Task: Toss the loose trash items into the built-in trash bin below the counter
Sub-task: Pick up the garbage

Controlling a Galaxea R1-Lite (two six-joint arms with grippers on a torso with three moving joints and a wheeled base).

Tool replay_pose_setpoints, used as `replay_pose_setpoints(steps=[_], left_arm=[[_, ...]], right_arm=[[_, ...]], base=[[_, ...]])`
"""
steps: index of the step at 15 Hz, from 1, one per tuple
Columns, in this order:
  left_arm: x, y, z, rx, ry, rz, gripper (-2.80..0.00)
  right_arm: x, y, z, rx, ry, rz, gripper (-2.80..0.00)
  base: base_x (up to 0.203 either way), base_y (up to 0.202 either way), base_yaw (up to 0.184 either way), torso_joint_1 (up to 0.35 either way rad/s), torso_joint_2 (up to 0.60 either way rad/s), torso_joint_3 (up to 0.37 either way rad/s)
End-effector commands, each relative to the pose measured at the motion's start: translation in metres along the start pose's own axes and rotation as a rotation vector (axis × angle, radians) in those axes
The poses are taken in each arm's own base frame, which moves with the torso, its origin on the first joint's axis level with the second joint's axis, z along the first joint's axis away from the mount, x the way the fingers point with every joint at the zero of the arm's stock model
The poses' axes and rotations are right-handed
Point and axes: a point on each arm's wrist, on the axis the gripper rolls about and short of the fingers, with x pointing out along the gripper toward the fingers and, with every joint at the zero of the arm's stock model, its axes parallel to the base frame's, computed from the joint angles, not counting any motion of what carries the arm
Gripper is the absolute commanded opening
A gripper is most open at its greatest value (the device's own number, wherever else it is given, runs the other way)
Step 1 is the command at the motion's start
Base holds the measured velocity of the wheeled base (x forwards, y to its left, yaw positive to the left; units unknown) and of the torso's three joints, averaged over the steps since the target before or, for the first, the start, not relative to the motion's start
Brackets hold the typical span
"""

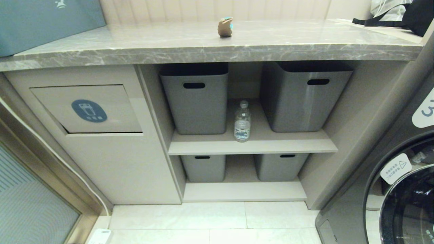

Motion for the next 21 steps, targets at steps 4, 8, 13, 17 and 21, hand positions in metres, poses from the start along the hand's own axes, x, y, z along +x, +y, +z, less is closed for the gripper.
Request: replay_pose_setpoints(steps=[4,8,13,17,21], left_arm=[[0.0003,0.0001,-0.0008,-0.001,0.003,0.002,-2.80],[0.0003,0.0000,-0.0008,-0.001,0.003,0.000,-2.80],[0.0003,0.0000,-0.0008,-0.001,0.003,0.000,-2.80],[0.0003,0.0000,-0.0008,-0.001,0.003,0.000,-2.80],[0.0002,0.0000,-0.0008,0.004,0.006,0.000,-2.80]], right_arm=[[0.0000,0.0000,0.0000,-0.003,0.000,-0.001,-2.80],[0.0000,0.0000,-0.0001,-0.003,0.001,-0.001,-2.80],[0.0000,0.0000,-0.0001,-0.003,0.001,-0.002,-2.80],[0.0000,0.0000,-0.0001,-0.004,0.001,-0.001,-2.80],[0.0000,0.0000,-0.0001,-0.003,0.001,-0.002,-2.80]], base=[[0.000,0.000,0.000,0.011,-0.03,-0.022],[0.000,0.000,0.000,0.067,-0.25,-0.264],[0.000,0.000,0.000,0.180,-0.53,-0.292],[0.000,0.000,0.000,0.185,-0.47,-0.286],[0.000,0.000,0.000,0.203,-0.48,-0.275]])
